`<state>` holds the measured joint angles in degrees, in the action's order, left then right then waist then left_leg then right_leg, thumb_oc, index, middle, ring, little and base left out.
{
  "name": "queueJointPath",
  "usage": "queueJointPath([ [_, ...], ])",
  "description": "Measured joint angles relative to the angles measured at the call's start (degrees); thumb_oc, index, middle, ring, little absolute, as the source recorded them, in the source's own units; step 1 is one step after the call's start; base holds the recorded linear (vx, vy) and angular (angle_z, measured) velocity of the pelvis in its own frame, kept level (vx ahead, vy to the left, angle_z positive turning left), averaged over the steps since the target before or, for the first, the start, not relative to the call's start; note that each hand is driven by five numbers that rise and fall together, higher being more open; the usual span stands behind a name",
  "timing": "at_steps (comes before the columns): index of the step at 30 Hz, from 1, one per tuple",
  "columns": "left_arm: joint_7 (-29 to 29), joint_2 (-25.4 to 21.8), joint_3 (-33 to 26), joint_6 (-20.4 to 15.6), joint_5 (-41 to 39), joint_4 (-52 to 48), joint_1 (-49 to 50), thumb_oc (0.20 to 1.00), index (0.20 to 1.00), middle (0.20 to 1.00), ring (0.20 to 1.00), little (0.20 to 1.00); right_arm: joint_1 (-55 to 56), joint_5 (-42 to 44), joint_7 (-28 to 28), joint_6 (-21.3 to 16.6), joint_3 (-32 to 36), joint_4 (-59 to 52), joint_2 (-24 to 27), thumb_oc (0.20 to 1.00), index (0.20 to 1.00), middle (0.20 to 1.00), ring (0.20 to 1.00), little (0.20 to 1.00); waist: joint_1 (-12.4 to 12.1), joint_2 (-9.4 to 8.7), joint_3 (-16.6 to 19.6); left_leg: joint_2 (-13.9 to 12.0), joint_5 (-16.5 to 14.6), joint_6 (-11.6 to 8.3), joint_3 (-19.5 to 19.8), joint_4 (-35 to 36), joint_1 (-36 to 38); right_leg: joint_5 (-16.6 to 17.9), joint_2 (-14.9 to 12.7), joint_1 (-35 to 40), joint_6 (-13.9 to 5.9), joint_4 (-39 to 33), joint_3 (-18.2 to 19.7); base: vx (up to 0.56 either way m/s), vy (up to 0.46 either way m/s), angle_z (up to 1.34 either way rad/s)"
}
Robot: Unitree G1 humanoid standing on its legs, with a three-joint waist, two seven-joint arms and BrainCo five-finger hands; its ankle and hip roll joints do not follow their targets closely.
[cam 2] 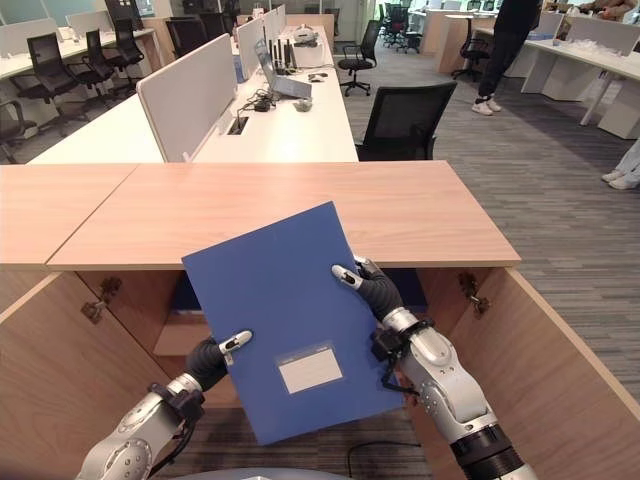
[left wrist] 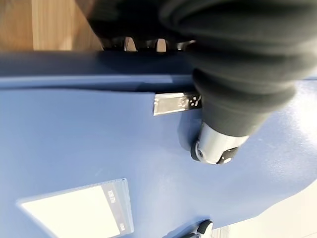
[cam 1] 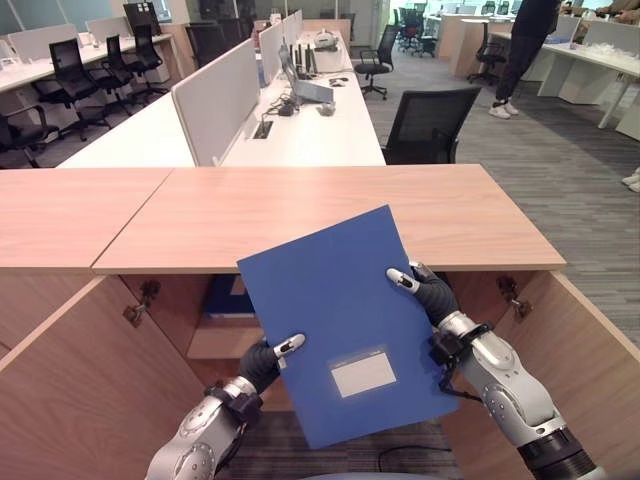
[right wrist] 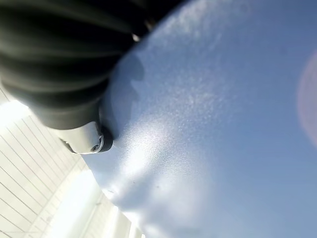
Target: Put the empty folder in the office cabinet
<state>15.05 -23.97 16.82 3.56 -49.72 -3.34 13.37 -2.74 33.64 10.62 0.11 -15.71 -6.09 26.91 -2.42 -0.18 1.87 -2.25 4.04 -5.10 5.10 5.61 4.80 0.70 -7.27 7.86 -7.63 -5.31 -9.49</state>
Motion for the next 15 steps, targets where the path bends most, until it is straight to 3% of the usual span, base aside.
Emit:
queueJointPath([
  [15, -0.7, 1.3, -1.1, 0.0, 0.5, 0.0, 0.1, 0.2, 0.2, 0.2, 0.2, 0.2, 0.0, 0.0, -0.2, 0.0, 0.0, 0.0, -0.8, 0.2, 0.2, 0.2, 0.2, 0.2, -0.2, -0.03, 0.0, 0.0, 0.0, 0.0, 0.1, -0.4, 0.0, -0.2, 0.0, 0.2, 0.19, 0.0, -0.3, 0.0, 0.0, 0.0],
])
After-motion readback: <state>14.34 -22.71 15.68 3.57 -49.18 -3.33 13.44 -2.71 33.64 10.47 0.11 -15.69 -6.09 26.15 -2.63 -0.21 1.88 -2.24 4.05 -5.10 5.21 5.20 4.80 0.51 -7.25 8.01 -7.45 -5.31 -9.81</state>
